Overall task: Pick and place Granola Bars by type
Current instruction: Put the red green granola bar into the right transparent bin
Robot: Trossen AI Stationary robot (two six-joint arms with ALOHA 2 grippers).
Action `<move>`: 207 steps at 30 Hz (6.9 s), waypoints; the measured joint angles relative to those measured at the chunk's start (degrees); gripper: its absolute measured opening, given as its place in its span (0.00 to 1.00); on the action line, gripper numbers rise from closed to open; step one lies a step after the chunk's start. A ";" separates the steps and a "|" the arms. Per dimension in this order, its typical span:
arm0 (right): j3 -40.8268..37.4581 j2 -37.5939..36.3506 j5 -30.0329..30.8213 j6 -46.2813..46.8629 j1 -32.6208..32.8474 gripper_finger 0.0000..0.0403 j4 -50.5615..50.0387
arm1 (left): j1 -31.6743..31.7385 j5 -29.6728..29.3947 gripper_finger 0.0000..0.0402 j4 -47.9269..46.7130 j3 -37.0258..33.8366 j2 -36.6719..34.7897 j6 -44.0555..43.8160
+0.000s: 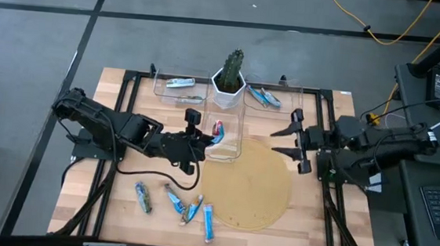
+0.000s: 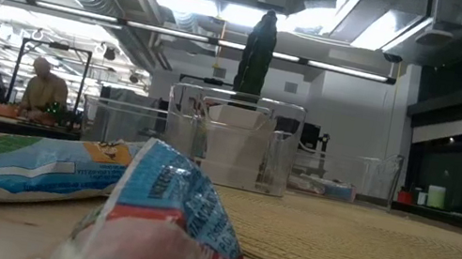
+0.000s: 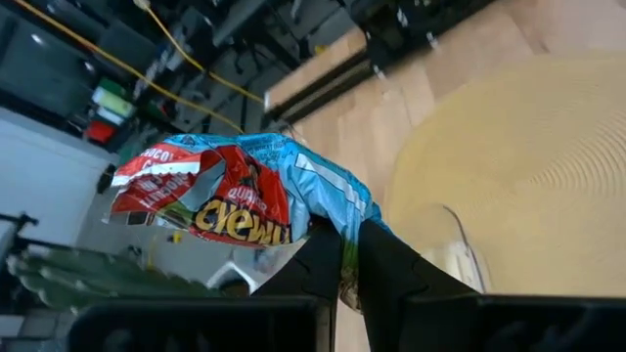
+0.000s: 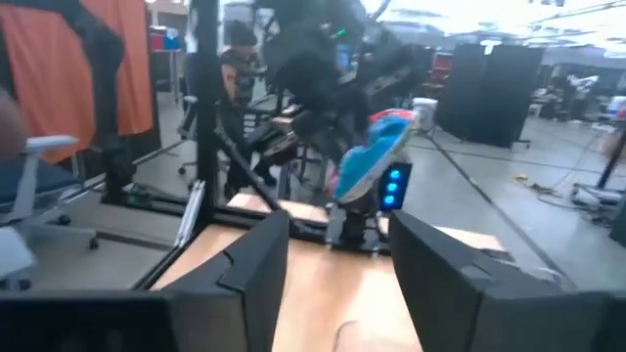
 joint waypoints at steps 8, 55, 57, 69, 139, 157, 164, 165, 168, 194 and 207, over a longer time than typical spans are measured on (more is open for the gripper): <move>4.98 3.53 -2.40 0.18 -3.46 0.66 0.18 | -0.01 -0.01 0.04 5.41 0.00 0.02 5.14; 27.78 33.40 -21.43 2.97 -12.12 0.81 5.15 | 0.03 1.81 0.04 12.56 0.00 0.07 10.85; 28.21 33.80 -21.45 2.87 -12.12 0.81 5.20 | 0.01 1.81 0.04 12.58 0.00 0.06 10.85; 29.15 34.67 -21.91 1.55 -12.12 0.71 5.23 | 0.03 2.16 0.04 12.58 0.00 0.07 10.76; 29.13 24.39 -2.29 4.94 -14.57 0.10 -43.61 | -2.81 7.70 0.39 -1.03 -10.51 1.01 -11.93; 29.13 24.44 4.25 3.23 -18.11 0.10 -49.10 | 0.82 10.47 0.34 14.78 -32.11 -8.94 -20.20; 29.10 24.44 4.27 3.17 -24.12 0.09 -51.23 | -0.65 8.18 0.33 18.44 -35.48 -8.95 -20.85; 29.10 24.44 4.31 3.15 -25.11 0.09 -51.10 | -0.88 7.60 0.33 19.11 -35.76 -8.94 -20.80; 29.10 24.46 4.38 2.94 -28.11 0.10 -50.42 | -1.25 5.04 0.33 20.57 -36.27 -8.94 -20.64; 29.54 24.55 3.33 -2.80 -41.95 0.10 -49.00 | -1.05 3.11 0.33 23.06 -36.59 -8.94 -17.88; 23.40 29.09 0.73 -6.09 -49.48 0.10 -44.21 | 0.77 3.17 0.33 24.17 -36.59 -8.92 -17.24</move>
